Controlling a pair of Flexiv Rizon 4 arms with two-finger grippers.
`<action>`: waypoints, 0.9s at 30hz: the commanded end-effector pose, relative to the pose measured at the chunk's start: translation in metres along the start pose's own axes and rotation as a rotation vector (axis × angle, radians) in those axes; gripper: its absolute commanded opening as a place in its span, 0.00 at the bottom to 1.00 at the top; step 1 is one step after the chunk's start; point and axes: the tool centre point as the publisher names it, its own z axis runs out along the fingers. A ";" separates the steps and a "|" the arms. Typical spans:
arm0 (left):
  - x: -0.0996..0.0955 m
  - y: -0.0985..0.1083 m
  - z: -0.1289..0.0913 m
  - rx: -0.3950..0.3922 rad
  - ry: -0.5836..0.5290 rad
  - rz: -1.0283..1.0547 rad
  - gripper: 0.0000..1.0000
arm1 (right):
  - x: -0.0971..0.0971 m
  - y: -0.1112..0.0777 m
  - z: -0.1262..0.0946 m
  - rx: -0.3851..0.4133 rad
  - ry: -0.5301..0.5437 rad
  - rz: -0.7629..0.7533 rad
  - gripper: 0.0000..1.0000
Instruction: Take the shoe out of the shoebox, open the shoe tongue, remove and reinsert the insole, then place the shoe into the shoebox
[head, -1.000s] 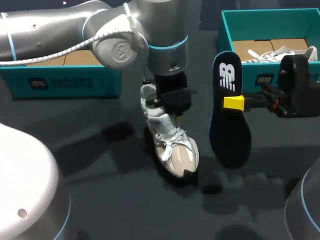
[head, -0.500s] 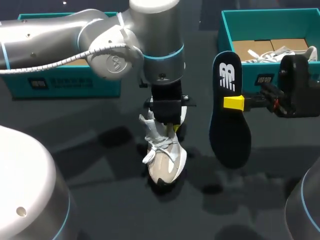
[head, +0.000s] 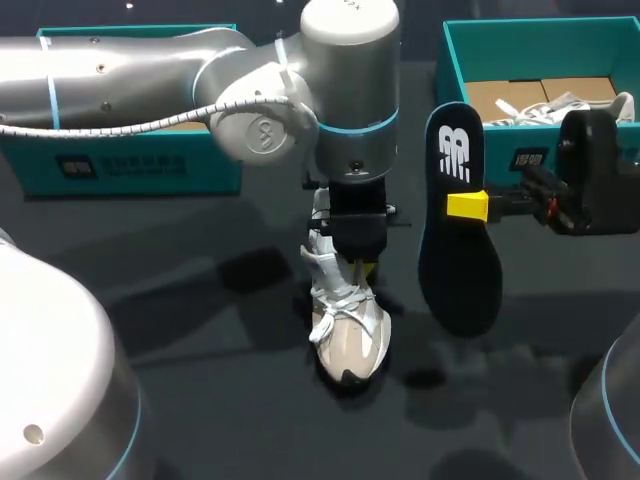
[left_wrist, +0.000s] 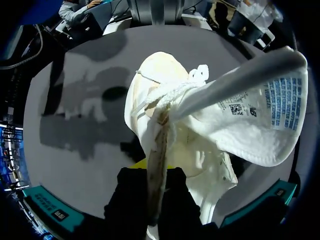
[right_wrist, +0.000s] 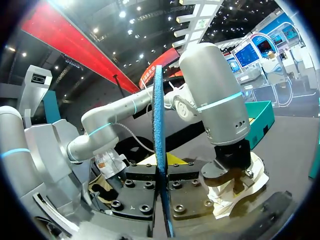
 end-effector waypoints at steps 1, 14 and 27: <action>-0.011 0.005 0.009 0.014 0.028 0.000 0.00 | 0.001 -0.001 0.001 0.000 -0.004 0.000 0.00; -0.024 0.014 0.036 0.044 0.090 -0.026 0.00 | 0.001 -0.001 0.001 0.000 -0.004 0.000 0.00; -0.029 0.022 0.042 0.030 0.080 -0.022 0.41 | 0.001 -0.001 0.001 0.000 -0.004 0.000 0.00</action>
